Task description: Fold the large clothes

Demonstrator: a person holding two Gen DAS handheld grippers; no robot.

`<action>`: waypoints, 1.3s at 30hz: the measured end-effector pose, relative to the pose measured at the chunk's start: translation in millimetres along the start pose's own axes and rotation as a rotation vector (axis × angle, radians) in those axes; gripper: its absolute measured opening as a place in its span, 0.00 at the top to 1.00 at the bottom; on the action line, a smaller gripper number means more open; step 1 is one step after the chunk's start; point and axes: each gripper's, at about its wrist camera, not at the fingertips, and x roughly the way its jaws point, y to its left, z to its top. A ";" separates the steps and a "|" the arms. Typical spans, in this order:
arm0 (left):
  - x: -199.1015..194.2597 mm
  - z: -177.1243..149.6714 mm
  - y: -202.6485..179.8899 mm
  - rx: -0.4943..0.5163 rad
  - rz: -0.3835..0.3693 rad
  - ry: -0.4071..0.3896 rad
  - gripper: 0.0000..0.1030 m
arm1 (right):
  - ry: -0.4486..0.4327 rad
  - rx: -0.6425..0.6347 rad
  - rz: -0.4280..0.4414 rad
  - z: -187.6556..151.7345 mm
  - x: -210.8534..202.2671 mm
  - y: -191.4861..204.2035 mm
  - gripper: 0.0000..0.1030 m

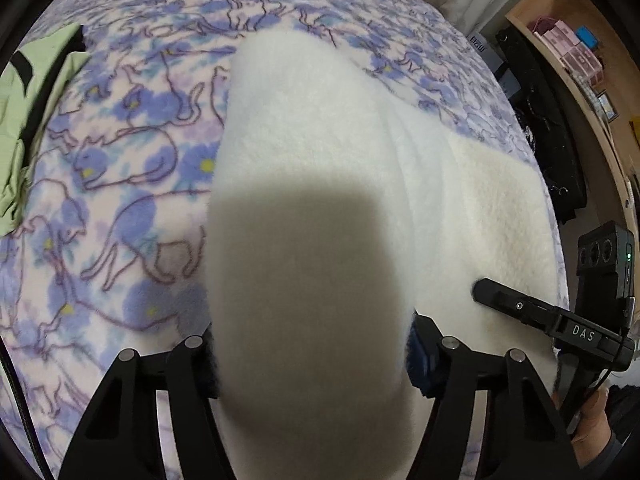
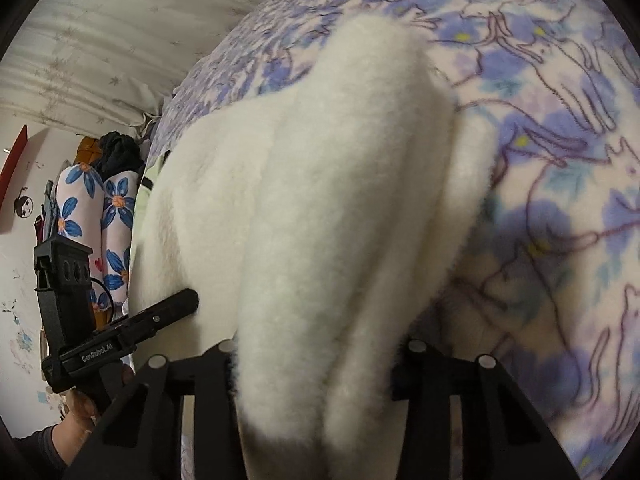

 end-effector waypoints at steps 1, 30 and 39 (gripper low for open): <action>-7.6 -4.5 2.7 -0.001 -0.003 0.000 0.38 | 0.000 -0.001 0.001 -5.1 -1.8 6.0 0.59; -261.7 40.3 361.3 -0.097 0.134 -0.211 0.39 | 0.027 -0.250 0.154 25.0 170.8 374.9 0.60; -220.1 139.3 463.6 -0.038 0.104 -0.271 0.38 | -0.045 -0.250 0.134 104.0 269.7 418.7 0.59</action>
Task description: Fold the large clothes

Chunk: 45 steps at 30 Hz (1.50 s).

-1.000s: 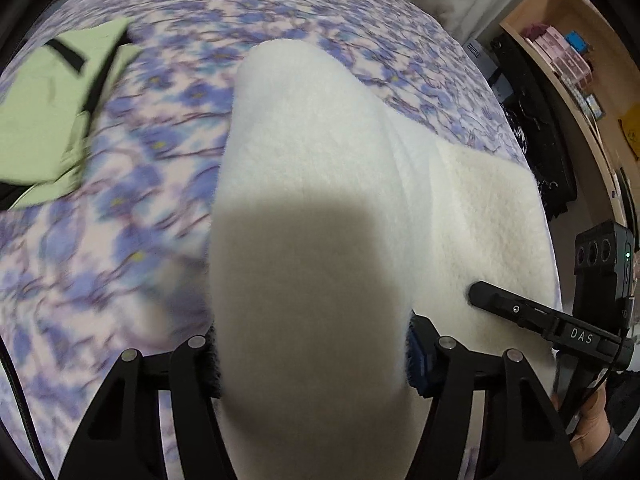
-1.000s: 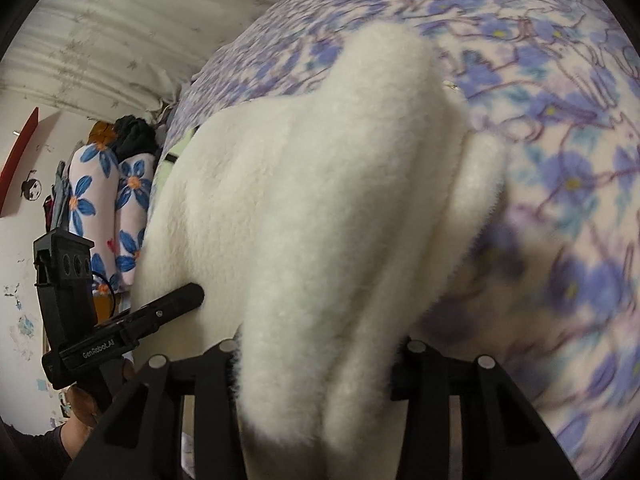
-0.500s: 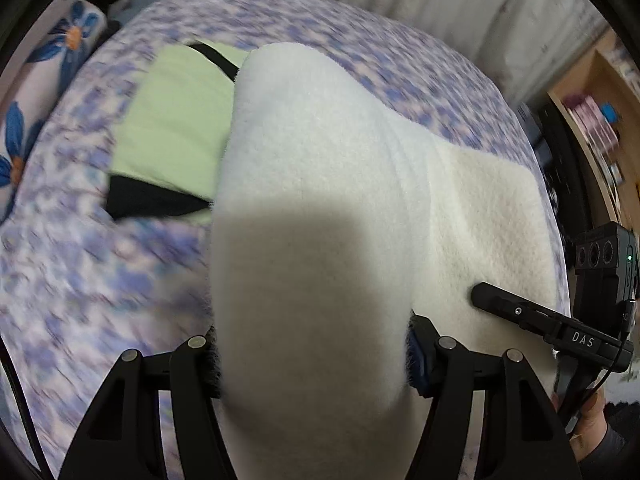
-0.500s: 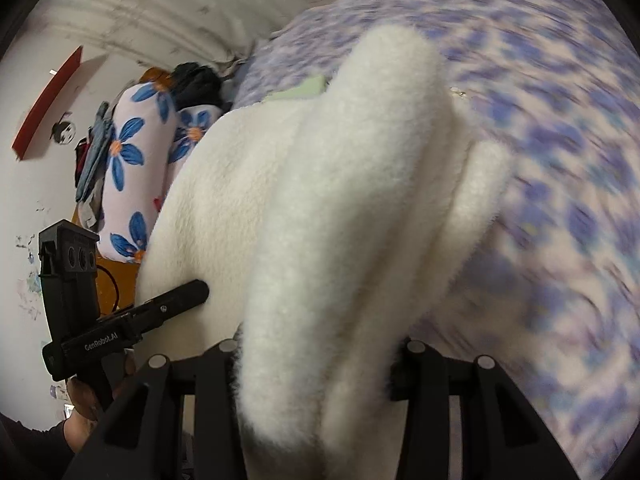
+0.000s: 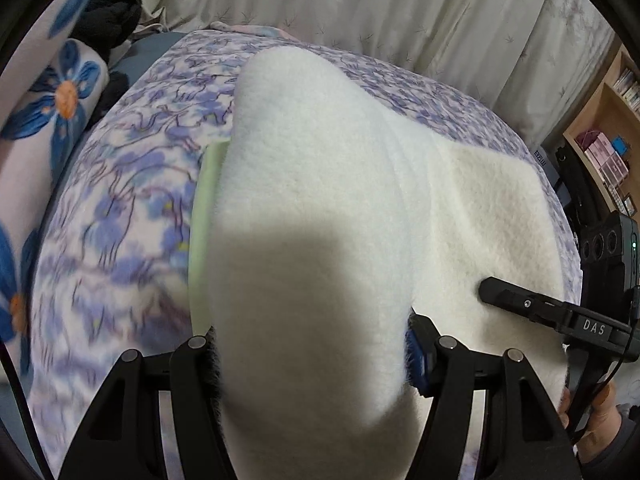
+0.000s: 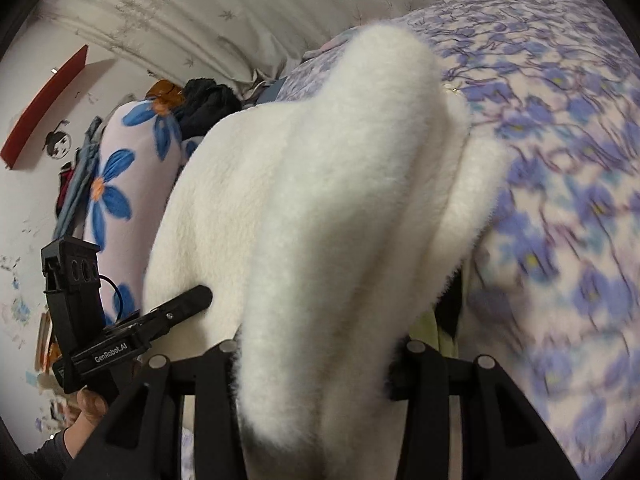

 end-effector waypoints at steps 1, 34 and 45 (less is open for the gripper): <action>13.7 5.5 8.9 0.005 -0.003 0.004 0.38 | 0.003 -0.009 -0.011 4.3 12.8 -3.7 0.59; -14.2 -41.6 -20.9 0.148 0.146 -0.067 0.90 | -0.035 -0.203 -0.230 -58.0 -20.9 41.4 0.93; 13.9 -50.6 3.1 0.136 0.193 -0.028 0.96 | -0.006 -0.160 -0.372 -71.9 0.8 1.7 1.00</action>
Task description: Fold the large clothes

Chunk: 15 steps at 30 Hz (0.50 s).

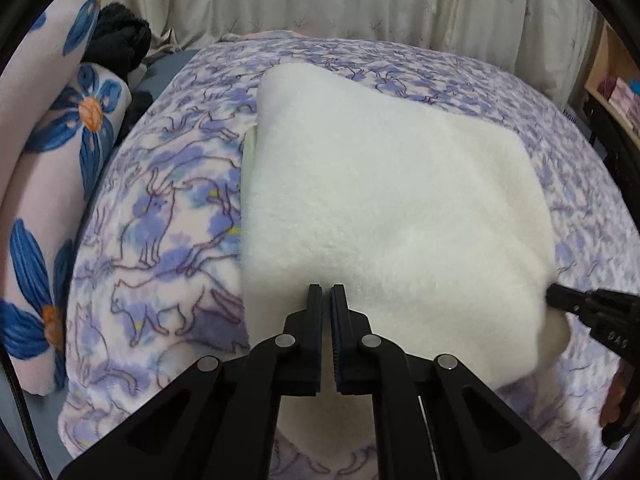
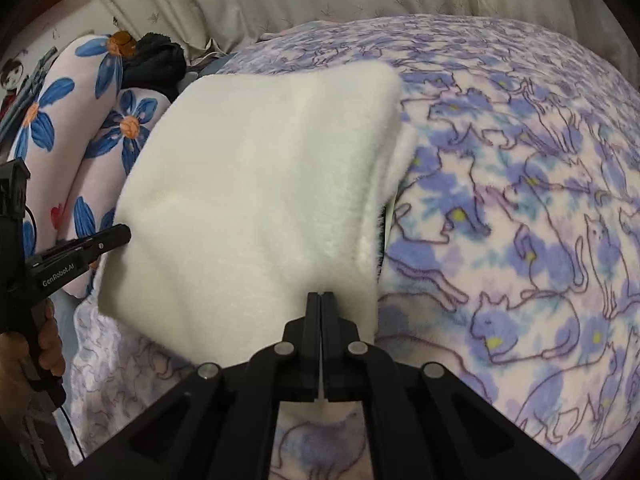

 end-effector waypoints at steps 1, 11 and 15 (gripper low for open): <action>1.0 -0.5 0.3 -0.005 0.003 0.000 0.96 | 0.003 0.005 0.002 0.6 0.9 -0.4 1.00; -16.9 2.9 -5.3 -0.093 0.038 0.040 0.87 | 0.051 0.013 0.029 6.7 -16.7 0.7 1.00; -39.0 -4.9 -13.0 -0.131 0.032 0.052 0.71 | 0.044 0.007 0.035 6.7 -43.5 0.8 0.97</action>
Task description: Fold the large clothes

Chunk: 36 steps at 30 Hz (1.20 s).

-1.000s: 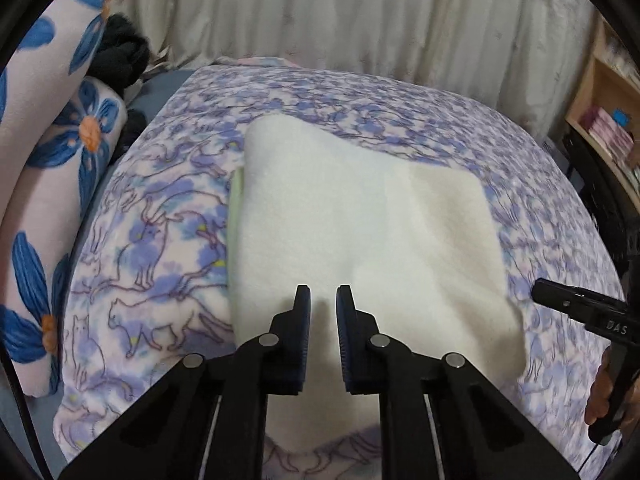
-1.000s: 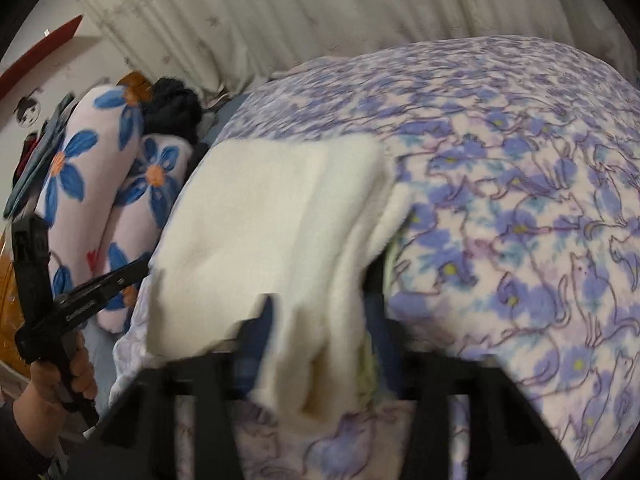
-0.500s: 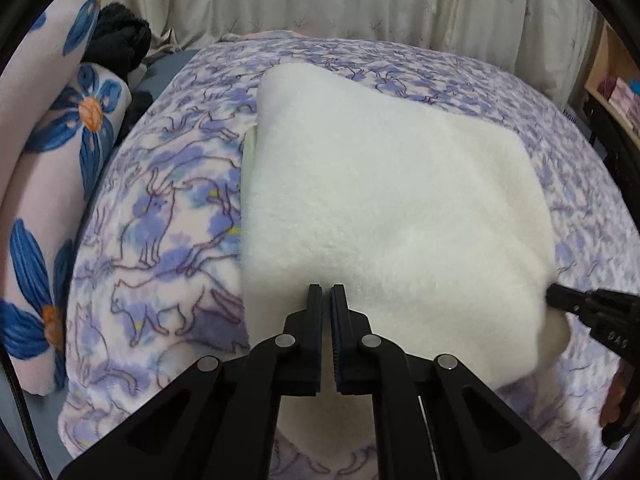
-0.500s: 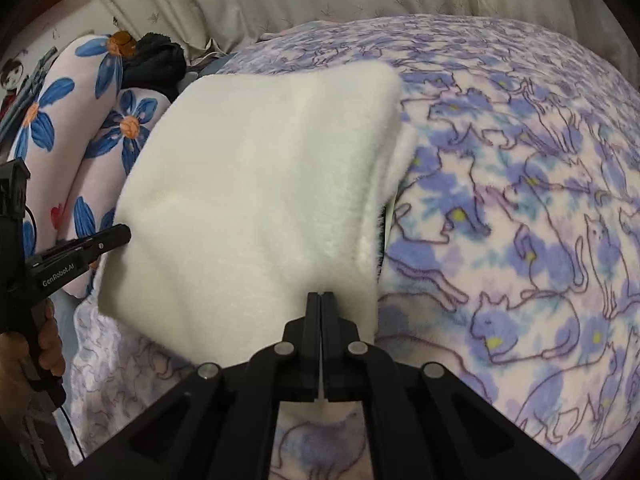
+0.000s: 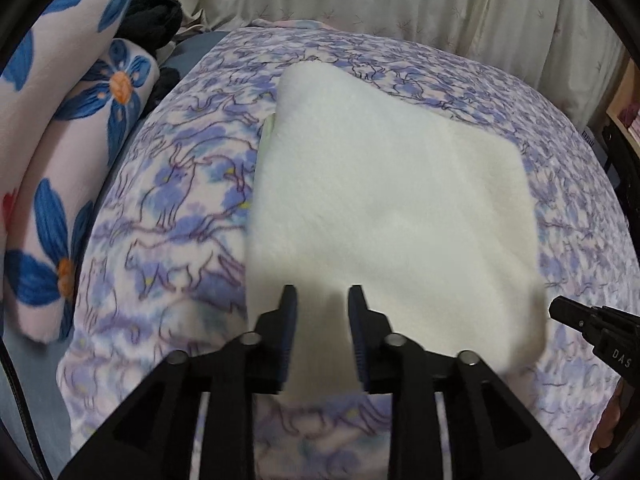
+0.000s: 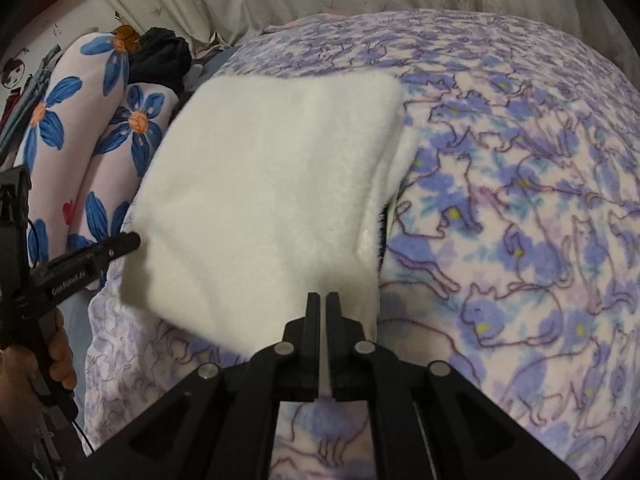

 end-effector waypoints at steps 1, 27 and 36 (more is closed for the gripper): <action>-7.8 -3.4 -2.9 -0.007 -0.001 -0.002 0.63 | -0.001 -0.001 0.000 -0.6 -8.0 -0.3 0.97; -269.2 -165.1 -196.2 -0.081 -0.136 -0.007 0.15 | 0.123 -0.007 -0.022 -167.7 -265.8 -72.6 0.82; -315.7 -249.2 -262.5 -0.036 -0.095 0.049 0.15 | 0.144 0.073 -0.077 -244.6 -319.0 -108.3 0.60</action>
